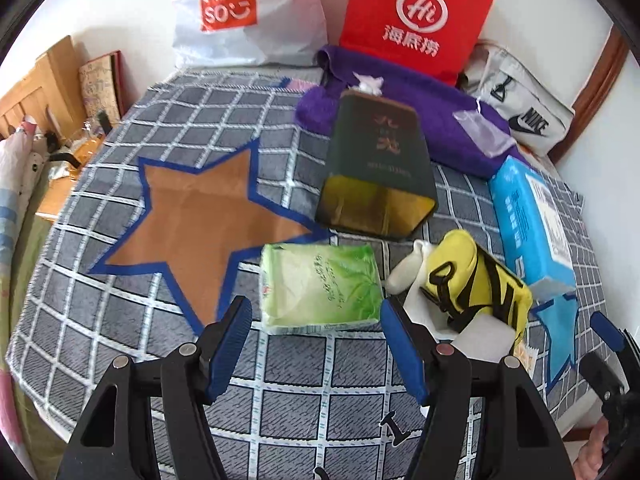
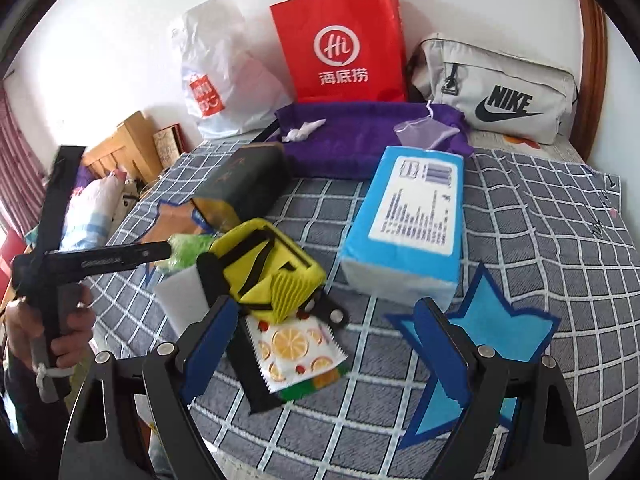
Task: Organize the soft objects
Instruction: 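Grasp black watch strap with right tool while left tool approaches green wipes pack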
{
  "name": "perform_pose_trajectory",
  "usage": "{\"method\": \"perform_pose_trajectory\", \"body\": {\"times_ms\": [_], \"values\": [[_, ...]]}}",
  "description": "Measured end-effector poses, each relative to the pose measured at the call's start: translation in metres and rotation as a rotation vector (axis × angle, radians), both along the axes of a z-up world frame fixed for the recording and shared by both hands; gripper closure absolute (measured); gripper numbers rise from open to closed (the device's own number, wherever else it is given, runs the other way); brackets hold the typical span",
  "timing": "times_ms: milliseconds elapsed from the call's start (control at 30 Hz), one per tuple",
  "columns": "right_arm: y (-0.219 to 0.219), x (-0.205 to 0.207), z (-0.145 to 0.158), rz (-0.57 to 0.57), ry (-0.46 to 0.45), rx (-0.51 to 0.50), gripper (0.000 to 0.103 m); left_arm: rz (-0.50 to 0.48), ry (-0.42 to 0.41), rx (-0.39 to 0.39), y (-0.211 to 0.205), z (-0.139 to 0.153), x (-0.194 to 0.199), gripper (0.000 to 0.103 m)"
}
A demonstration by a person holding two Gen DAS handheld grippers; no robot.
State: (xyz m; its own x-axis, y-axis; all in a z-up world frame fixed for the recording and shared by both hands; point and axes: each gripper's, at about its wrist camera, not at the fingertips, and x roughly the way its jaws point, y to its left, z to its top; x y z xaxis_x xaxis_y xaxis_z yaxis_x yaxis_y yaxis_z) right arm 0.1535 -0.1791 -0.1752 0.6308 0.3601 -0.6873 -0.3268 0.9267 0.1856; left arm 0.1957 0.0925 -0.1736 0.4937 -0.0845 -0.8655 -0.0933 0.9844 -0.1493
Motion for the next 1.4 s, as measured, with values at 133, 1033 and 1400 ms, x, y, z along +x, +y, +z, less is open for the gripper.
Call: {"method": "perform_pose_trajectory", "body": {"times_ms": [133, 1033, 1400], "values": [[0.003, -0.010, -0.008, 0.031, 0.001, -0.010, 0.013, -0.019, -0.007, 0.013, -0.006, -0.010, 0.003, 0.034], [0.085, -0.009, -0.045, 0.305, -0.031, -0.151, 0.085, -0.017, -0.033, -0.026, 0.024, -0.026, 0.011, 0.025], [0.071, -0.027, -0.033, 0.279, -0.016, -0.110, 0.084, -0.008, -0.046, -0.048, 0.029, -0.025, -0.002, 0.027]]}}
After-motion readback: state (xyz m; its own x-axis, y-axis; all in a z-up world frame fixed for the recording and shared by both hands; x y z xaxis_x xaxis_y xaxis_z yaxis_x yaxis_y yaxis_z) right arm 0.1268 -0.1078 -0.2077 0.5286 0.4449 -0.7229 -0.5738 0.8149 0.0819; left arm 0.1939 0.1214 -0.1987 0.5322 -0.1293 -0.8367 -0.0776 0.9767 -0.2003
